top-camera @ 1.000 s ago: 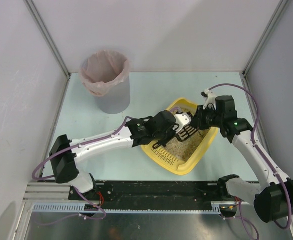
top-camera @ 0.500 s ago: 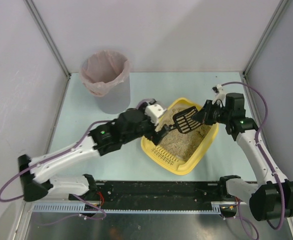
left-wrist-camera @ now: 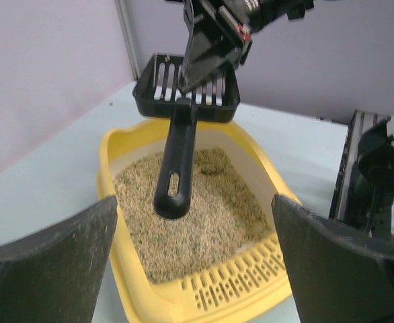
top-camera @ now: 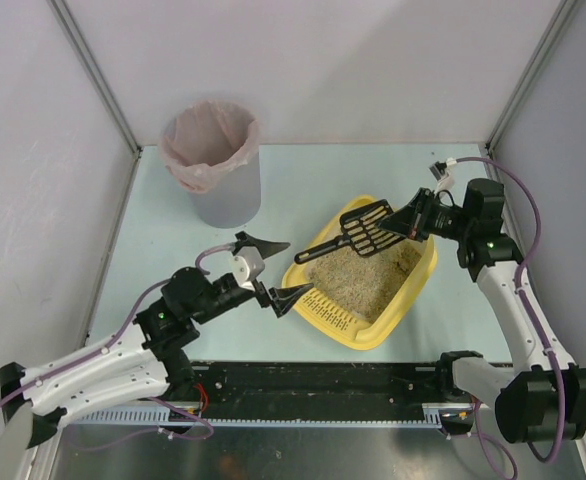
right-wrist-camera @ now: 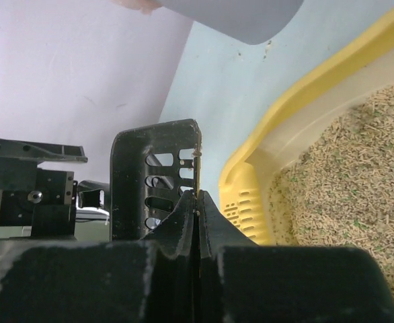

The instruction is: Clean the litter box

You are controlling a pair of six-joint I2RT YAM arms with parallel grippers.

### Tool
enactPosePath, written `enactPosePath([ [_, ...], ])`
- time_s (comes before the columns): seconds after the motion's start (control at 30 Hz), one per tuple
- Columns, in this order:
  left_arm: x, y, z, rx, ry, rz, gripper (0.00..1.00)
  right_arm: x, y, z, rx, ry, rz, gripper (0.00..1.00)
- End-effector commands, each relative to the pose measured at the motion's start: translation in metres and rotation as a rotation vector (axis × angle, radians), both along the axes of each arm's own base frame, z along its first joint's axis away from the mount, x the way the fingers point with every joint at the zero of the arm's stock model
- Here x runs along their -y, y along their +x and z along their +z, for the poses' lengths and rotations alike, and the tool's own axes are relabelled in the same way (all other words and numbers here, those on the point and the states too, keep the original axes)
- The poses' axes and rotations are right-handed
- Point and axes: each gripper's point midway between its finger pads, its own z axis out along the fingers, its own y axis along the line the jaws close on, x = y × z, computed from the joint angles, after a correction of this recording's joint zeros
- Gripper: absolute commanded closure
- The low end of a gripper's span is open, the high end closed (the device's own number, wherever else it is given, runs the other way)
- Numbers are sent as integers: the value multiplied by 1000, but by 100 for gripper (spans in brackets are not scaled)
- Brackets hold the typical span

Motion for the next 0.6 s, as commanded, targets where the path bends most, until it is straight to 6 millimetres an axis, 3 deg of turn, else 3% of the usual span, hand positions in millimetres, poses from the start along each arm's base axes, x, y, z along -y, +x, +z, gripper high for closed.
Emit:
enactPosePath([
  [0.0,5,-11,37,159,-97,-82,0,-6,-16,31,83,43,62,100],
  [0.43,29,-14,49,220,-149,-144,4,-19,-30,35,87,67,108,100],
  [0.57,31,-10,49,208,-166,-121,12,-19,-30,32,75,68,107,100],
])
